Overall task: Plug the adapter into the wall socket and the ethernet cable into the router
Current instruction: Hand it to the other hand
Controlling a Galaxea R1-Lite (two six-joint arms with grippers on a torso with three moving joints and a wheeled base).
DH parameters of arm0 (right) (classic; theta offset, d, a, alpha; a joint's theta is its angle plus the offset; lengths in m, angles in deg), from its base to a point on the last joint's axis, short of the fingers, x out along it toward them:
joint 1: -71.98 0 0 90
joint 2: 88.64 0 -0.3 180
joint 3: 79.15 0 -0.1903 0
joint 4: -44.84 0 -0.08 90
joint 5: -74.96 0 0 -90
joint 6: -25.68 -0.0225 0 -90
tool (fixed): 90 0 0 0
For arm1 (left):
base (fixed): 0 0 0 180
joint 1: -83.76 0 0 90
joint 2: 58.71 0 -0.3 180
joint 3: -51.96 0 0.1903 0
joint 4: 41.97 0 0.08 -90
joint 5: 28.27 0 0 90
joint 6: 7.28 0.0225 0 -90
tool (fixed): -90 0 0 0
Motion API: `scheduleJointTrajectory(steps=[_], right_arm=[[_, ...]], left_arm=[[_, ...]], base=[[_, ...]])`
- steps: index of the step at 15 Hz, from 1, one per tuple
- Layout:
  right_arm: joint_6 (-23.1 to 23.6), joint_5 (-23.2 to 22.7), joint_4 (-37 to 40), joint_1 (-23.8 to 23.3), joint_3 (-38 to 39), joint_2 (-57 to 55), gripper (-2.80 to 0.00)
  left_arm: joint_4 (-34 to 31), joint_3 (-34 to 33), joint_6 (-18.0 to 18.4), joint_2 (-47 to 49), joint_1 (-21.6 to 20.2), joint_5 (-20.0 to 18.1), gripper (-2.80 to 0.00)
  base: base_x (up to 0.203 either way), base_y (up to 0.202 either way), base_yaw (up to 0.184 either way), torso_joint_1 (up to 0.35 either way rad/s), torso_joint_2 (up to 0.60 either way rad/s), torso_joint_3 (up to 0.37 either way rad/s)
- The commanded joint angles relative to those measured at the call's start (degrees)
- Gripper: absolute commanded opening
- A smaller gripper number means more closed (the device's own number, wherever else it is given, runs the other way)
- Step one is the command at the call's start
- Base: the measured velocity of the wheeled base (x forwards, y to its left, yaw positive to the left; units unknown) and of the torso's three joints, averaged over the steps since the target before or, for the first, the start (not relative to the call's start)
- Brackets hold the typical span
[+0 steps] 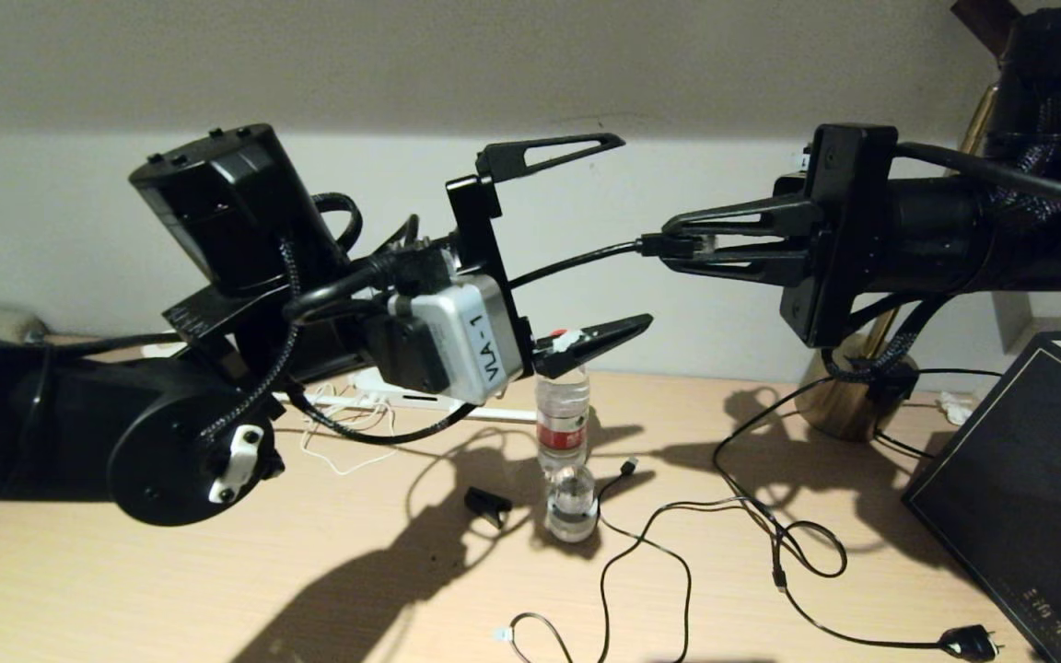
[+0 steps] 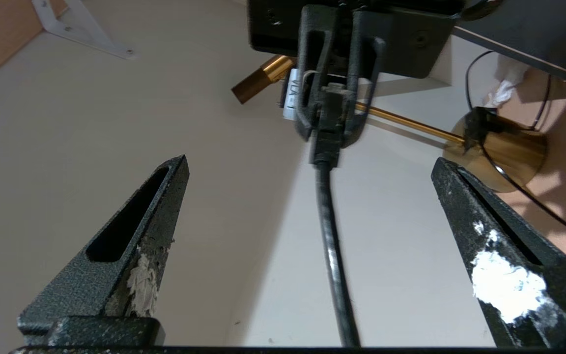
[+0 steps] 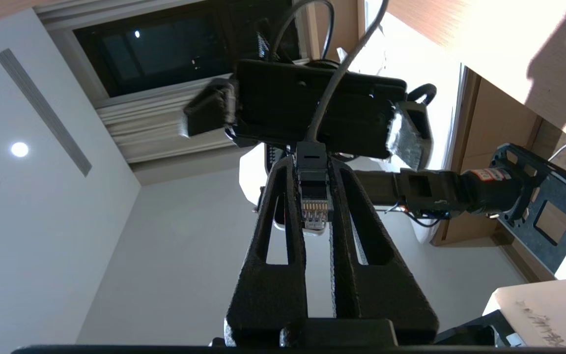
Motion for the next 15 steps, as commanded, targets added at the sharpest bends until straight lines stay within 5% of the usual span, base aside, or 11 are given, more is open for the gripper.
scheduleJointTrajectory(steps=[1,11,12,15], right_arm=[[-0.5,-0.4,-0.1,0.4,0.1,-0.1,-2.8],[-0.5,-0.1,-0.1,1.0,0.3,0.0,-2.8],[-0.5,0.0,-0.1,1.0,0.4,0.0,-2.8],[-0.4,0.1,-0.2,1.0,0.5,-0.1,-2.8]], left_arm=[[0.4,1.5,0.3,0.1,0.0,-0.2,0.0],[0.1,-0.5,0.3,0.0,0.0,-0.2,0.0],[0.1,-1.0,0.3,-0.2,0.0,-0.3,-2.8],[0.0,-1.3,0.3,-0.3,0.0,-0.3,-2.8]], base=[[0.0,0.0,0.0,0.0,0.0,0.0],[0.0,0.0,0.0,0.0,0.0,0.0],[0.0,0.0,0.0,0.0,0.0,0.0],[0.0,0.0,0.0,0.0,0.0,0.0]])
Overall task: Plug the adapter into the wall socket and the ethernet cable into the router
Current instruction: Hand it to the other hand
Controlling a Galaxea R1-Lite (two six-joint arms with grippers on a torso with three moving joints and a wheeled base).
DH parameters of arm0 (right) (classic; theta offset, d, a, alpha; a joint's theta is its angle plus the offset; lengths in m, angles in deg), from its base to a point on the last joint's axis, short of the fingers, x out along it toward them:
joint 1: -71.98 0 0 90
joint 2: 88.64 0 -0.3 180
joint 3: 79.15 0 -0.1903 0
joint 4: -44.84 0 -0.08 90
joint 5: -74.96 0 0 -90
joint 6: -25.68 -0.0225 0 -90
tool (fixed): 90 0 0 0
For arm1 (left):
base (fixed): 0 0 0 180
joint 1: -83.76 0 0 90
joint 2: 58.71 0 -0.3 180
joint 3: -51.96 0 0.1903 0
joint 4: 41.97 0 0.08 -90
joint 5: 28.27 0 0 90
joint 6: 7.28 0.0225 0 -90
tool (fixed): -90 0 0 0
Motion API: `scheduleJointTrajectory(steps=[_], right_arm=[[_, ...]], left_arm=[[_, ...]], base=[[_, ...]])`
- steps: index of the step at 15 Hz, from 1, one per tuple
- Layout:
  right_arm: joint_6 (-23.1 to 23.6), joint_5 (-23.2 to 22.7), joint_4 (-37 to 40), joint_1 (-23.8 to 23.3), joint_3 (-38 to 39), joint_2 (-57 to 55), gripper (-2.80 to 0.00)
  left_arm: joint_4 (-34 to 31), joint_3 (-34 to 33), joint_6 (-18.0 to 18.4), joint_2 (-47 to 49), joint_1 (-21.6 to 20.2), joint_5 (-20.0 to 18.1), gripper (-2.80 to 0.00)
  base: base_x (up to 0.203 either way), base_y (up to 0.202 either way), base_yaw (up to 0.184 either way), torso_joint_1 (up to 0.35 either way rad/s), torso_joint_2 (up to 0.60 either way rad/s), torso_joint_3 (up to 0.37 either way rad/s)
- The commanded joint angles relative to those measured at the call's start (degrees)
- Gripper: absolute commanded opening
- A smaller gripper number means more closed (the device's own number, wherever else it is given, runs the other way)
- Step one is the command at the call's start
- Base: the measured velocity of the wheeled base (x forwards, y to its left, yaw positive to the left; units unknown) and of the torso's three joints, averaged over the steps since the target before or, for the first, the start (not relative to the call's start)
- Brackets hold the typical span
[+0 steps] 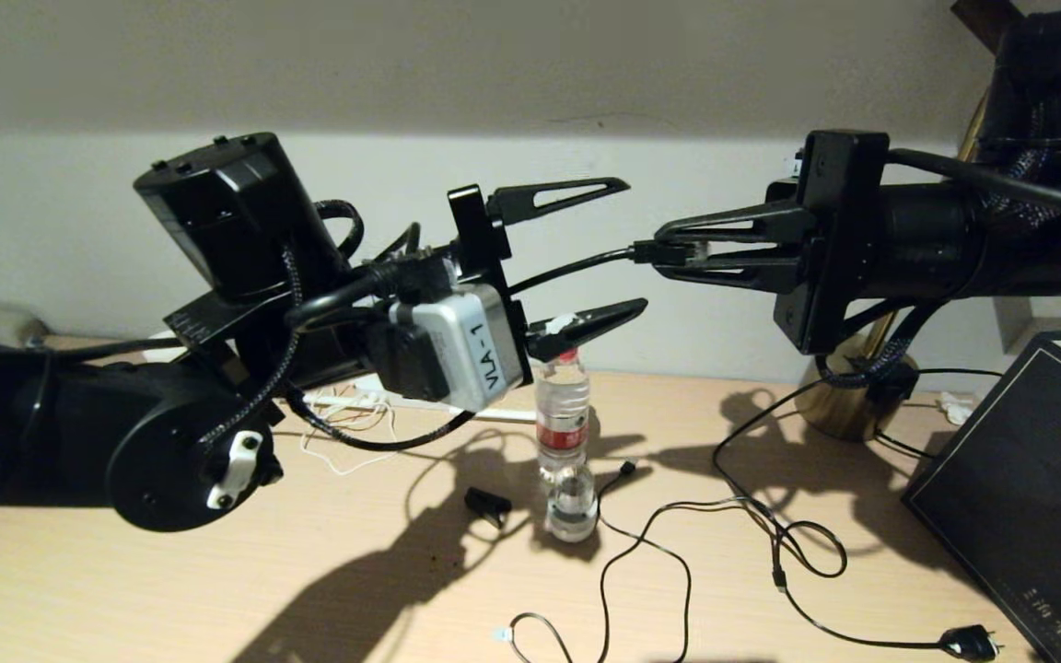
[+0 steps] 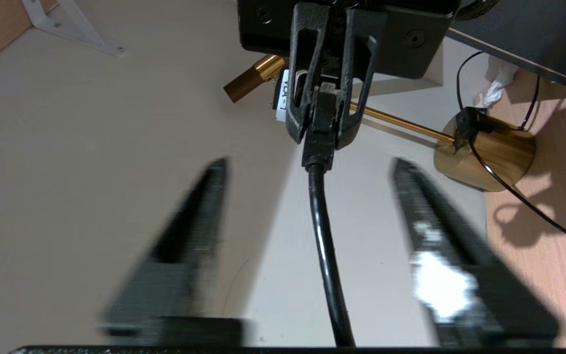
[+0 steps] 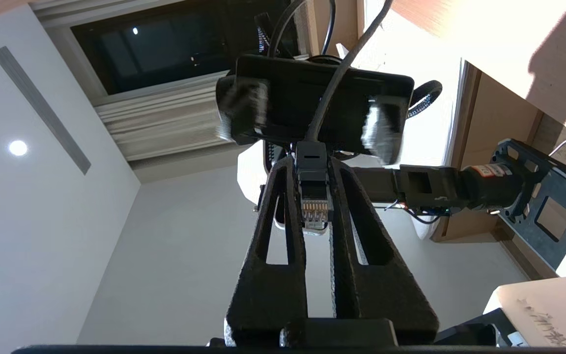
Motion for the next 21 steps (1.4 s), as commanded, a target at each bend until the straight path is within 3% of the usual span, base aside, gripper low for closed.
scheduleJointTrajectory(steps=[1,15,16,21], right_arm=[[-0.5,-0.3,-0.1,0.0,0.1,-0.1,-2.8],[-0.5,-0.3,-0.1,0.0,0.2,-0.6,-2.8],[-0.5,-0.3,-0.1,0.0,0.2,-0.6,-2.8],[-0.5,-0.3,-0.1,0.0,0.3,-0.5,-2.8]], left_arm=[[0.4,-0.2,0.4,-0.3,0.1,-0.2,-2.8],[0.3,-0.2,0.4,-0.3,0.3,-0.2,-2.8],[0.3,-0.2,0.4,-0.4,0.3,-0.2,0.0],[0.4,-0.2,0.3,-0.7,0.4,-0.4,0.0]], base=[[0.0,0.0,0.0,0.0,0.0,0.0],[0.0,0.0,0.0,0.0,0.0,0.0],[0.0,0.0,0.0,0.0,0.0,0.0],[0.0,0.0,0.0,0.0,0.0,0.0]])
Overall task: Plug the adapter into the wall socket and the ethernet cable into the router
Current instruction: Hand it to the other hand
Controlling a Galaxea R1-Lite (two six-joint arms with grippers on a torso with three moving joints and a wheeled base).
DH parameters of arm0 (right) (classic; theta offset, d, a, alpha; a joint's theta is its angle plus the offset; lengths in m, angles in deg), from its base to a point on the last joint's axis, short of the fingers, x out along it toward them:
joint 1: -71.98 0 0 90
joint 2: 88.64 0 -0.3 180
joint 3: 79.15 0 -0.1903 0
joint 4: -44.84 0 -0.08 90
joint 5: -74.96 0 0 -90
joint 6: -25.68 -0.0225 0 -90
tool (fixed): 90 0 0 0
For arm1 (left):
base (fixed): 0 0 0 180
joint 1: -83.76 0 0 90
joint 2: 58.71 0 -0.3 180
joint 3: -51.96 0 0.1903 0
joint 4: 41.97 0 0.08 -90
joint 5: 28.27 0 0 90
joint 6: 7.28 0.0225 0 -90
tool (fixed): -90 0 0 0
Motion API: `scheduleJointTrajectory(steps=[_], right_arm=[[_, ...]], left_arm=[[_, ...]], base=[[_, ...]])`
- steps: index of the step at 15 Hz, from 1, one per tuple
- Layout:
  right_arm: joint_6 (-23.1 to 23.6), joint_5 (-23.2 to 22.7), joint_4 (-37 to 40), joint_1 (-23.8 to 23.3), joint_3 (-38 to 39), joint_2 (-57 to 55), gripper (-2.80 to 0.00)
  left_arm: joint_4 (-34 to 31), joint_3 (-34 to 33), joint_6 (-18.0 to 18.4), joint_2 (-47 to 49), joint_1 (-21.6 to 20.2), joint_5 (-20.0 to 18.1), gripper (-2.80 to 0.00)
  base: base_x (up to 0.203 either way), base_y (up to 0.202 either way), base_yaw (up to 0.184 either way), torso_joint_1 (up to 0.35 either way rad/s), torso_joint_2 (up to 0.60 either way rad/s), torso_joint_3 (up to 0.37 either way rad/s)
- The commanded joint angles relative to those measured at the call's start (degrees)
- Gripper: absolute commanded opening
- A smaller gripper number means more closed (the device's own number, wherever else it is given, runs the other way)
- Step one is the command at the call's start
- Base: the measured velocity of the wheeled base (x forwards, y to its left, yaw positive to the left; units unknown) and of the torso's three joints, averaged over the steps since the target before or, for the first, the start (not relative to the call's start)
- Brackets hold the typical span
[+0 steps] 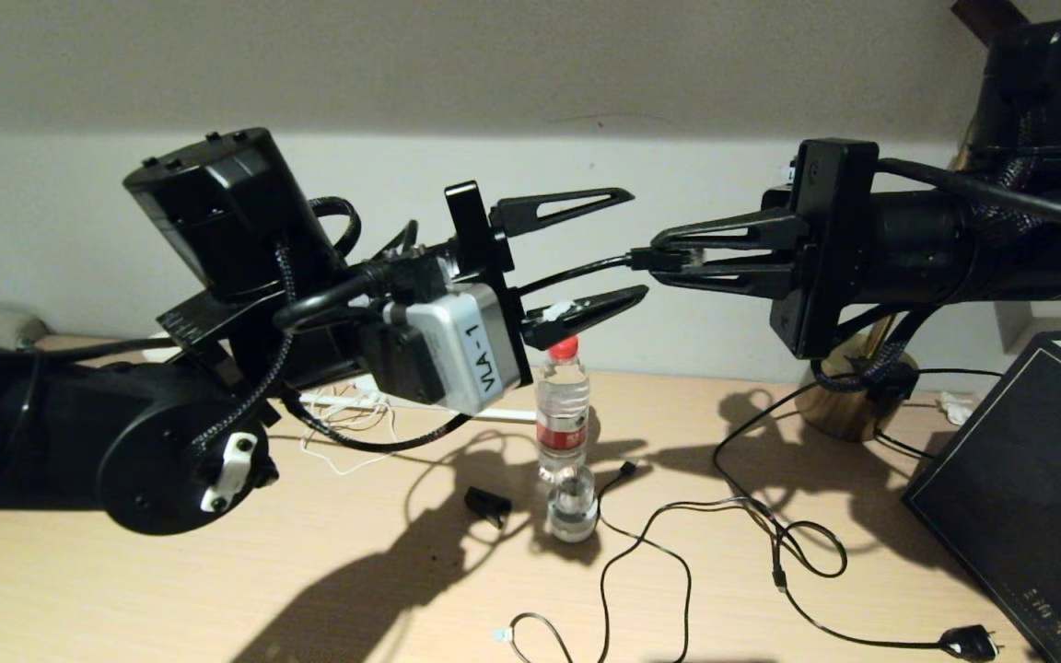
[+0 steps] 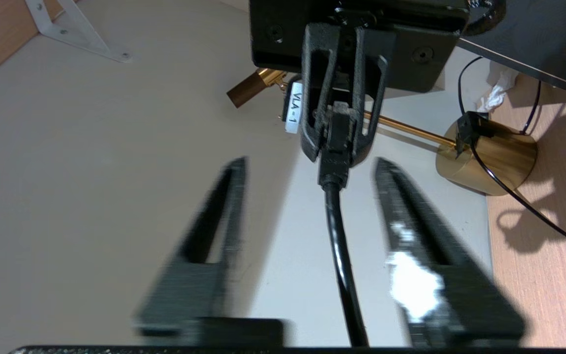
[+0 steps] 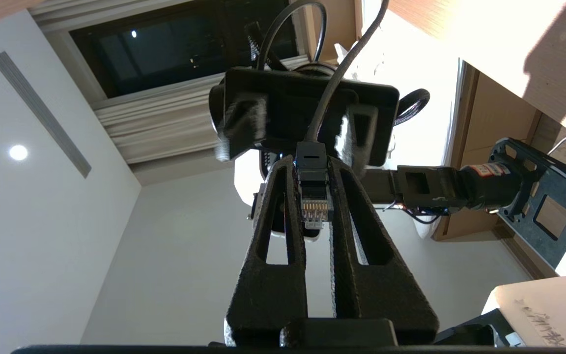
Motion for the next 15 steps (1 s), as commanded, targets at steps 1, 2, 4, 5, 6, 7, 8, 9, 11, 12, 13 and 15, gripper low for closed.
scheduleJointTrajectory(steps=[1,2,4,5,6,7,8,9,11,12,13,15], right_arm=[[-0.5,-0.3,-0.1,0.0,0.0,0.1,-2.8],[-0.5,-0.3,-0.2,0.0,0.0,0.1,-2.8],[-0.5,-0.3,-0.1,-0.1,0.0,0.1,-2.8],[-0.6,-0.3,-0.1,-0.1,0.1,0.1,-2.8],[-0.6,-0.3,-0.1,-0.1,0.2,0.1,-2.8],[-0.5,-0.2,-0.2,-0.1,0.4,0.1,-2.8],[-0.5,-0.2,-0.2,-0.1,0.4,0.1,-2.8],[-0.5,-0.2,-0.3,-0.1,0.4,0.1,-2.8],[-0.5,-0.2,-0.3,-0.1,0.4,0.1,-2.8],[-0.5,-0.2,-0.3,-0.1,0.5,0.1,-2.8],[-0.5,-0.2,-0.3,-0.1,0.5,0.1,-2.8],[-0.4,-0.2,-0.3,-0.1,0.6,0.1,-2.8]], left_arm=[[0.2,0.0,0.4,-0.2,0.3,-0.2,0.0],[0.2,0.0,0.3,-0.3,0.4,-0.3,0.0],[0.2,0.0,0.1,-0.3,0.5,-0.3,0.0],[0.1,-0.2,0.1,-0.3,0.5,-0.4,0.0],[0.1,-0.3,0.1,-0.3,0.5,-0.4,0.0],[0.1,-0.5,0.1,-0.3,0.5,-0.8,0.0],[0.1,-0.6,0.1,-0.4,0.5,-0.9,0.0],[0.1,-0.6,0.1,-0.6,0.5,-0.9,0.0],[0.1,-1.0,0.1,-0.7,0.5,-0.9,0.0],[0.1,-1.3,0.0,-0.7,0.5,-0.9,-2.8],[0.1,-1.3,0.0,-0.7,0.5,-0.9,-2.8],[0.1,-1.2,0.0,-0.6,0.6,-0.9,-2.8]], base=[[0.0,0.0,0.0,0.0,0.0,0.0],[0.0,0.0,0.0,0.0,0.0,0.0],[0.0,0.0,0.0,0.0,0.0,0.0],[0.0,0.0,0.0,0.0,0.0,0.0],[0.0,0.0,0.0,0.0,0.0,0.0],[0.0,0.0,0.0,0.0,0.0,0.0],[0.0,0.0,0.0,0.0,0.0,0.0],[0.0,0.0,0.0,0.0,0.0,0.0],[0.0,0.0,0.0,0.0,0.0,0.0],[0.0,0.0,0.0,0.0,0.0,0.0],[0.0,0.0,0.0,0.0,0.0,0.0],[0.0,0.0,0.0,0.0,0.0,0.0]])
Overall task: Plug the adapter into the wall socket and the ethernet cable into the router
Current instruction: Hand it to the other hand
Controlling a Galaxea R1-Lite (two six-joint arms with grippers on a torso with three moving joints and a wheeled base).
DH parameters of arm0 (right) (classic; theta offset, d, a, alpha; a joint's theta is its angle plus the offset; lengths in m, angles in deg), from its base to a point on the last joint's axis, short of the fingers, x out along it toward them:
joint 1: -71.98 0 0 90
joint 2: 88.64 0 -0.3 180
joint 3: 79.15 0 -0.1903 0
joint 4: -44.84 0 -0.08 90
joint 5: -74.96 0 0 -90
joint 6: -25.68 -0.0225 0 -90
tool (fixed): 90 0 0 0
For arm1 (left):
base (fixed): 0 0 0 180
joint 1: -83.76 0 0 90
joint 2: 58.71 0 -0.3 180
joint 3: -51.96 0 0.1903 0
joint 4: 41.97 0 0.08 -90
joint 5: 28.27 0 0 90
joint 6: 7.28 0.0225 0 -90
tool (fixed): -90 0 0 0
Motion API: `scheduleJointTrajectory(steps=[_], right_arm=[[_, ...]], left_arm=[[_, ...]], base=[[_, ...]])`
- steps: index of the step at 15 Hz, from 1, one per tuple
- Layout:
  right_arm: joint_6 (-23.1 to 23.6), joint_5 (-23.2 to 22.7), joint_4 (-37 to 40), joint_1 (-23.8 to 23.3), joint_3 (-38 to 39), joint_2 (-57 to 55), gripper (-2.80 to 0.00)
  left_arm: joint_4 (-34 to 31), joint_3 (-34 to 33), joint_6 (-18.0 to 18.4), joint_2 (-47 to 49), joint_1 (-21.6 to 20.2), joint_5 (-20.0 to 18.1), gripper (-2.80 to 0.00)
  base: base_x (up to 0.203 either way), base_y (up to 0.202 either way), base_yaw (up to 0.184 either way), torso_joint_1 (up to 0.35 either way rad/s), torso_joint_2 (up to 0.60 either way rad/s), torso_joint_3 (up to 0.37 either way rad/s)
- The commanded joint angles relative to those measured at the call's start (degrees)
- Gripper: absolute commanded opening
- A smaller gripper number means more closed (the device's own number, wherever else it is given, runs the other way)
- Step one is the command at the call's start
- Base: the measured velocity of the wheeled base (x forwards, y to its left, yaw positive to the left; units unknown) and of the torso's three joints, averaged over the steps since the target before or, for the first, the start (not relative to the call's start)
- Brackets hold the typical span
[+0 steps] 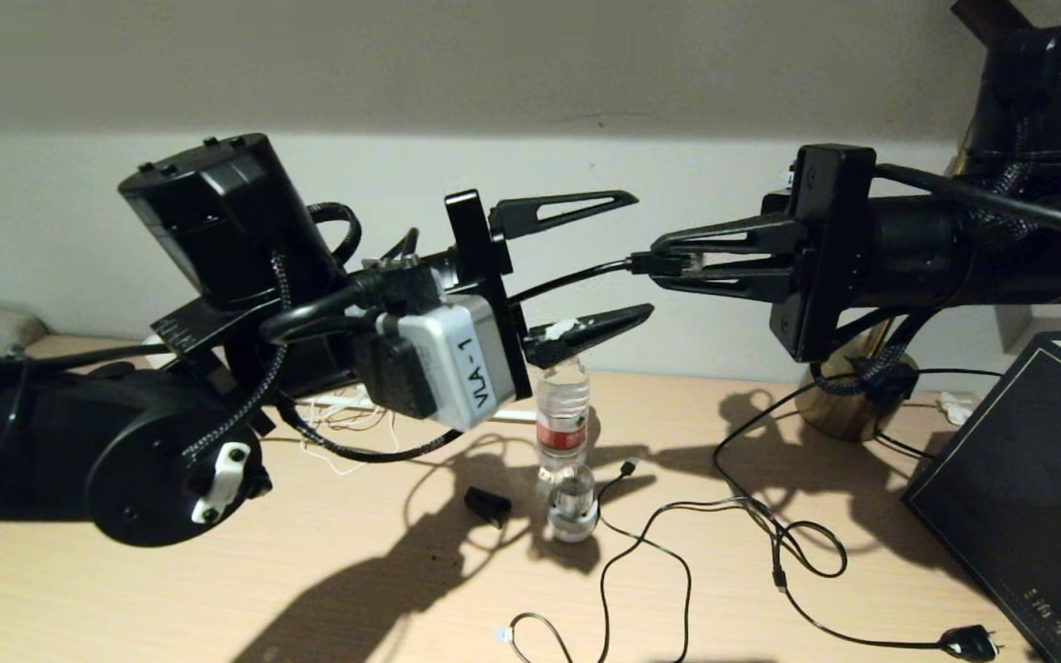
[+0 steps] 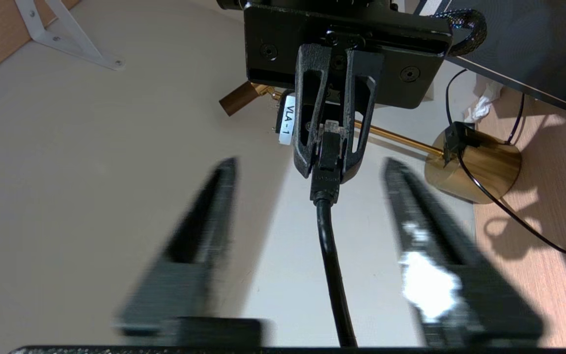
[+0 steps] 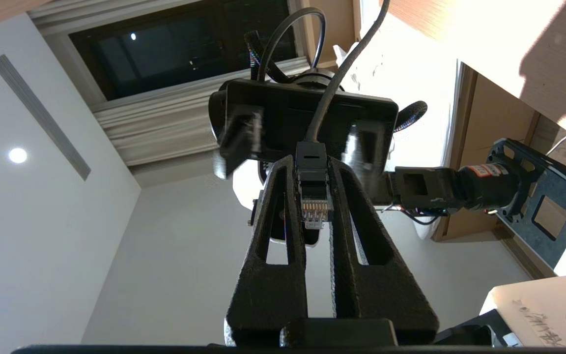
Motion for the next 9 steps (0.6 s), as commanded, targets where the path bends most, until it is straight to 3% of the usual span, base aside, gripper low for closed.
scheduleJointTrajectory(steps=[1,9], right_arm=[[-0.5,-0.3,-0.1,0.0,-0.1,0.0,-2.8],[-0.5,-0.4,-0.1,0.1,-0.1,-0.1,-2.8]], left_arm=[[0.3,0.0,0.4,0.0,0.5,-0.2,-2.8],[0.3,0.1,0.3,0.5,1.0,-0.1,-2.8]], base=[[0.0,0.0,0.0,0.0,0.0,0.0],[0.0,0.0,0.0,0.0,0.0,0.0]])
